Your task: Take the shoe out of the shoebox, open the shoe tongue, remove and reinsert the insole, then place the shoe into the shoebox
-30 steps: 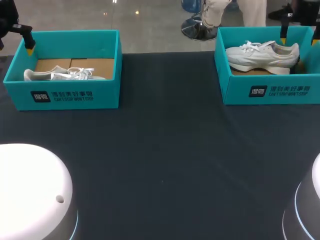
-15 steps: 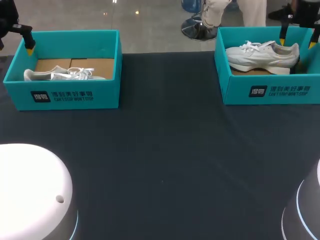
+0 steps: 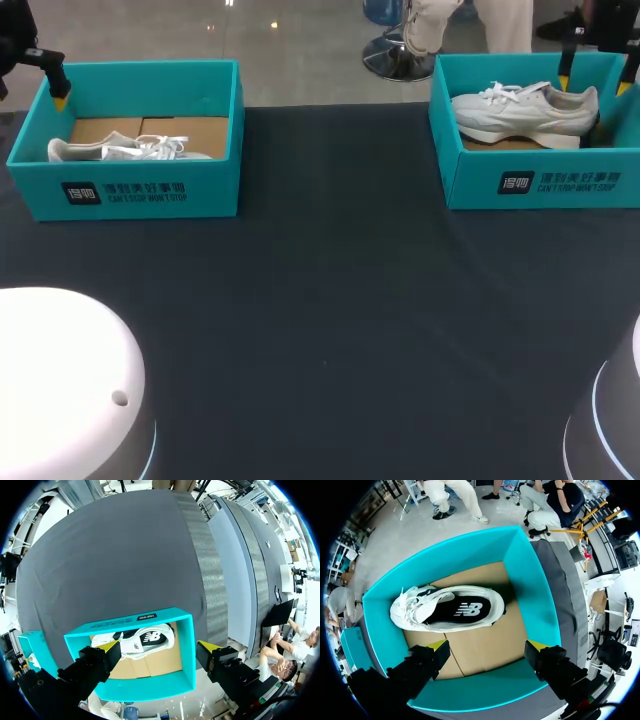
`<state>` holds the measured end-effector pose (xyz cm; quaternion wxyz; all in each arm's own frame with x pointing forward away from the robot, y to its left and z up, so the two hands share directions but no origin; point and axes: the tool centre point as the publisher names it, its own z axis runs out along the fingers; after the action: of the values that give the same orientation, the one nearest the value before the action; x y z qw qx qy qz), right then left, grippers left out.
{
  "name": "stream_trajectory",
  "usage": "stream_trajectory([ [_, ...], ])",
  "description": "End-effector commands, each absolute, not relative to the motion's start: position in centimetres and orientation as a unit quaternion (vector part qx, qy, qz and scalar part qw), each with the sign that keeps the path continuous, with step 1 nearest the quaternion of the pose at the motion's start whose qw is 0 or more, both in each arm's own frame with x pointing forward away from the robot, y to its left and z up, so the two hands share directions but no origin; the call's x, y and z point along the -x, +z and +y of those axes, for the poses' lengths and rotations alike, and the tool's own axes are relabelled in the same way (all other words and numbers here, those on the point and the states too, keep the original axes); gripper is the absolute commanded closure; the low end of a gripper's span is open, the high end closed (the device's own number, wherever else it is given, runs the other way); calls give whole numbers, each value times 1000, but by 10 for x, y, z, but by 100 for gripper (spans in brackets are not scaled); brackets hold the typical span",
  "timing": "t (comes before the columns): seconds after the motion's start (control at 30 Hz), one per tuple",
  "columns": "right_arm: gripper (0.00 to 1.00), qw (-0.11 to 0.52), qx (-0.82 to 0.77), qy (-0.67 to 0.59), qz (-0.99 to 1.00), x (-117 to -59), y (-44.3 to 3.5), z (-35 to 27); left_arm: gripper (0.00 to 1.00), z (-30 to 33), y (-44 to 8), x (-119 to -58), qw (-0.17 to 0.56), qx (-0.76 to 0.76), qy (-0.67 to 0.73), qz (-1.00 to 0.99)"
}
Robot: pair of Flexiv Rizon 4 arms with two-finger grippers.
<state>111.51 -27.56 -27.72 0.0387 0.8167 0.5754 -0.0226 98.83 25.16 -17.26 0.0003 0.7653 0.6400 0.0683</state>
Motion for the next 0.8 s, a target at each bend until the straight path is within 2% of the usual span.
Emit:
stream_trajectory([
  [0.03,0,32,-814,-11,579,-1123,-282,-277,0,252,-173,-987,0,-765,70,640],
  [0.5,0,55,-806,-26,589,-1151,-291,-281,0,252,-173,-987,0,-765,70,640],
  [0.8,0,43,-806,-39,589,-1159,-304,-294,0,252,-173,-987,0,-765,70,640],
])
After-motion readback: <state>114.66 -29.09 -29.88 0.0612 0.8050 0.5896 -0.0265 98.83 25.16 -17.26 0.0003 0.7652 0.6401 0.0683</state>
